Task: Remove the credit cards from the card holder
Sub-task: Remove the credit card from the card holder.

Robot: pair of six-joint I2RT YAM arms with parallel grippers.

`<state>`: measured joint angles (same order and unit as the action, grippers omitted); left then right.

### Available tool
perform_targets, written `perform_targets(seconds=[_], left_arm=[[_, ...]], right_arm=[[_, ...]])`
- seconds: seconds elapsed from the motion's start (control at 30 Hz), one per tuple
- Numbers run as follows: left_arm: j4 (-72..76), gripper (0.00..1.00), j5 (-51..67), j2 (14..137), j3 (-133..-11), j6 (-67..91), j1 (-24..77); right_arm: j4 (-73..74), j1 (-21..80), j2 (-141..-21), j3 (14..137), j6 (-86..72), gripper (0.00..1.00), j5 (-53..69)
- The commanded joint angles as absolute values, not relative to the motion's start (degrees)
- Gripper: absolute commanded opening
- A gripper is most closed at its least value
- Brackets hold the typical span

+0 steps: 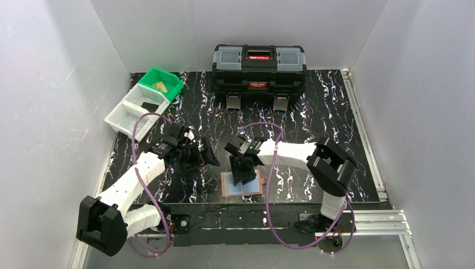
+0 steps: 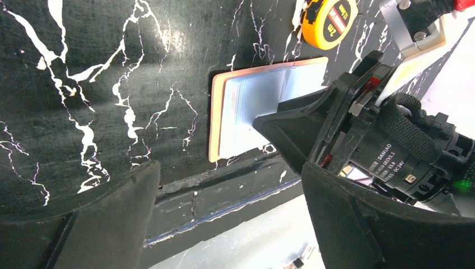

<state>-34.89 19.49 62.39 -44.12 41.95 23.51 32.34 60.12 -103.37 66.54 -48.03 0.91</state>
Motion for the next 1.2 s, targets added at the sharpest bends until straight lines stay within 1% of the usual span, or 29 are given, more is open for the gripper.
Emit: perform_targets(seconds=[0.0, 0.1, 0.13, 0.2, 0.3, 0.33, 0.43, 0.5, 0.63, 1.03, 1.17], left_arm=[[-34.2, 0.98, 22.2, 64.0, -42.4, 41.3, 23.9], [-32.8, 0.96, 23.5, 66.2, -42.0, 41.7, 24.3], [-32.5, 0.94, 23.8, 67.0, -42.1, 41.9, 24.6], [-31.6, 0.9, 24.2, 68.0, -42.5, 42.3, 25.4], [-30.0, 0.79, 25.0, 69.5, -42.9, 43.3, 26.9], [-29.3, 0.74, 25.4, 70.0, -43.1, 43.6, 27.2], [-27.6, 0.61, 26.2, 72.0, -43.6, 44.7, 28.7], [-26.3, 0.53, 26.6, 73.4, -44.0, 45.3, 29.7], [-24.3, 0.44, 26.3, 75.7, -44.3, 46.3, 31.9], [-18.2, 0.43, 27.2, 81.9, -42.6, 47.1, 35.9], [-17.8, 0.4, 26.7, 83.4, -42.1, 47.2, 36.4]], right_arm=[[30.4, 60.6, -105.1, 64.3, -47.9, 0.4, 3.8], [28.0, 59.2, -103.6, 61.4, -47.5, 0.21, 6.5], [26.9, 58.5, -102.8, 59.5, -47.4, 0.17, 7.8], [23.6, 57.0, -101.1, 56.6, -47.4, 0.12, 10.0], [20.2, 55.1, -99.5, 53.4, -47.3, 0.08, 13.1], [18.8, 54.5, -99.2, 52.6, -47.4, 0.06, 14.6], [14.5, 53.1, -98.6, 50.0, -47.7, 0.05, 19.1], [13.6, 52.5, -98.6, 49.3, -47.6, 0.05, 19.9], [11.2, 51.3, -98.8, 47.6, -47.6, 0.04, 22.2], [9.2, 50.5, -99.7, 46.5, -48.0, 0.03, 23.5], [9.1, 50.4, -99.3, 46.3, -47.9, 0.03, 23.5]])
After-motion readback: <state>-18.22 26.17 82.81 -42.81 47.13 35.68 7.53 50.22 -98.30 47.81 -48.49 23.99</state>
